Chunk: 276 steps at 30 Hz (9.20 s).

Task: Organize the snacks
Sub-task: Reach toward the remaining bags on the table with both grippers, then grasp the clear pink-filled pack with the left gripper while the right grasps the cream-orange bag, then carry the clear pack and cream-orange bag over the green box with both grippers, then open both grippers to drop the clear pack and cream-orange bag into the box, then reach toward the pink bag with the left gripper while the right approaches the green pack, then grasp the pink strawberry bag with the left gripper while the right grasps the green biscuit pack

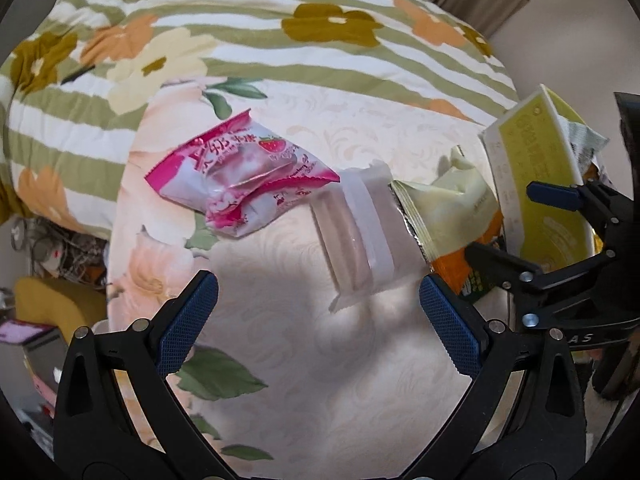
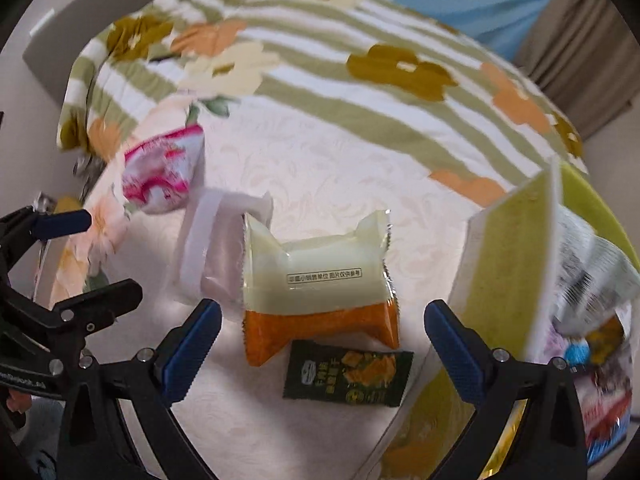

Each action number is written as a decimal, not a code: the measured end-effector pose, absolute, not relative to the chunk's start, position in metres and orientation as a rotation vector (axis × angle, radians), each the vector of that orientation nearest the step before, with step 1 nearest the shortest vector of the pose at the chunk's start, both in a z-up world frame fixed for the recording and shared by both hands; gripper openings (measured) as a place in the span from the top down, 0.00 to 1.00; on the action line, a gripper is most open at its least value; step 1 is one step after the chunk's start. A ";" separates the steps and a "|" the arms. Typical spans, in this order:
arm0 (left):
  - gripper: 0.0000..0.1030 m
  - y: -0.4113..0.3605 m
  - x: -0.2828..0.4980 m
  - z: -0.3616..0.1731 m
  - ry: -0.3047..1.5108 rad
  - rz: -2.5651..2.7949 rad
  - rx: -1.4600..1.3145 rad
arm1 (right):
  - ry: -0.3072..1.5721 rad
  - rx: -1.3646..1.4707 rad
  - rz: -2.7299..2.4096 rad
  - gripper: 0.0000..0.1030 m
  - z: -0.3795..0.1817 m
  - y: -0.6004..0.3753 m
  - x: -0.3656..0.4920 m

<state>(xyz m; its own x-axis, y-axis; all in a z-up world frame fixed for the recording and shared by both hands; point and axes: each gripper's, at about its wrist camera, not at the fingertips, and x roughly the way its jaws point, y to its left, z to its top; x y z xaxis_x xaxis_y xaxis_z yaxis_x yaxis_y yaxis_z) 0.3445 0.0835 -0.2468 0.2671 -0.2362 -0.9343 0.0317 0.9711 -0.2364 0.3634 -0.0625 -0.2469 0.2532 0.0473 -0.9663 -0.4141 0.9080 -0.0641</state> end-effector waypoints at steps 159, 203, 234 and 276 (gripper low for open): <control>0.02 -0.119 0.200 -0.142 1.049 -0.221 -0.153 | 0.838 0.109 0.071 0.02 -0.149 -0.316 0.179; 0.02 0.138 0.259 -0.129 1.035 -0.119 -0.224 | 0.836 0.119 0.108 0.02 -0.129 -0.085 0.222; 0.02 0.143 0.436 -0.306 1.383 -0.136 -0.282 | 1.045 0.300 -0.336 0.02 -0.304 -0.091 0.265; 0.44 0.128 0.395 -0.283 1.330 -0.199 -0.168 | 1.020 0.036 -0.061 0.61 -0.308 -0.060 0.322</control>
